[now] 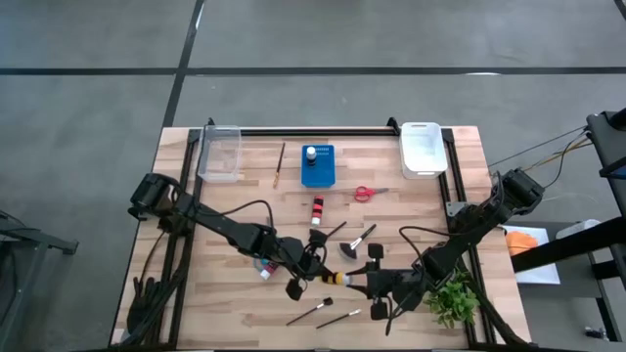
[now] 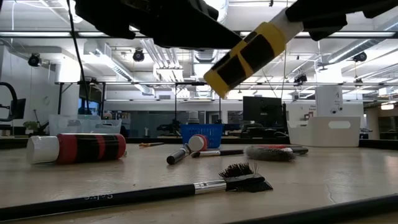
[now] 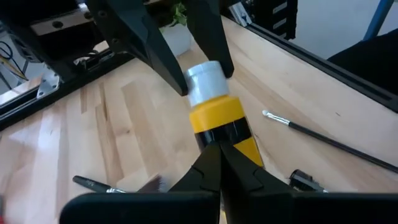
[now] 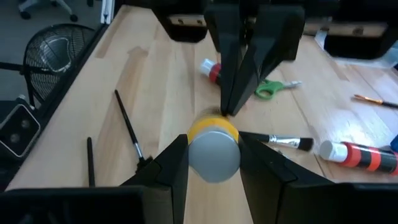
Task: Pick & Place Paint Supplies
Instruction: Put the yellow paint bottle into the blue bin
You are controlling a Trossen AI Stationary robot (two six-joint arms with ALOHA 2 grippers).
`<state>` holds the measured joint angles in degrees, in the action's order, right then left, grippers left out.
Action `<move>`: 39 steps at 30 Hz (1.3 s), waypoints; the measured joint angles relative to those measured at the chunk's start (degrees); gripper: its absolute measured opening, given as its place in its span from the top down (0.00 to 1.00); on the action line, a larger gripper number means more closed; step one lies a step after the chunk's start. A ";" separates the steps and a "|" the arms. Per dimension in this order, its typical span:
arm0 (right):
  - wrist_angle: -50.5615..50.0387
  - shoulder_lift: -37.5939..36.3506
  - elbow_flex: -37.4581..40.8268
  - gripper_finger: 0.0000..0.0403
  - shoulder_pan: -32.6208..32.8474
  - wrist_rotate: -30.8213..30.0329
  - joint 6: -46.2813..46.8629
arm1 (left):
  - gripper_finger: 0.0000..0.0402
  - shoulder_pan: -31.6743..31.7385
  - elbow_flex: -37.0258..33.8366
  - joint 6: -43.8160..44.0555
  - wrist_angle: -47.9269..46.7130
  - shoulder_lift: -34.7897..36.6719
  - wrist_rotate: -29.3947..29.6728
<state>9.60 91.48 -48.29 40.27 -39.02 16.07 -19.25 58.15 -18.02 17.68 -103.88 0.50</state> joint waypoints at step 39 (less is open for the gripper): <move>-41.83 -9.34 -22.03 0.73 -46.72 34.49 -7.58 | 0.97 -13.07 -6.10 0.04 -35.83 34.43 22.31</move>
<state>-32.23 82.14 -70.32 -6.45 -4.53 8.49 -32.32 52.05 -17.98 -18.15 -69.45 22.81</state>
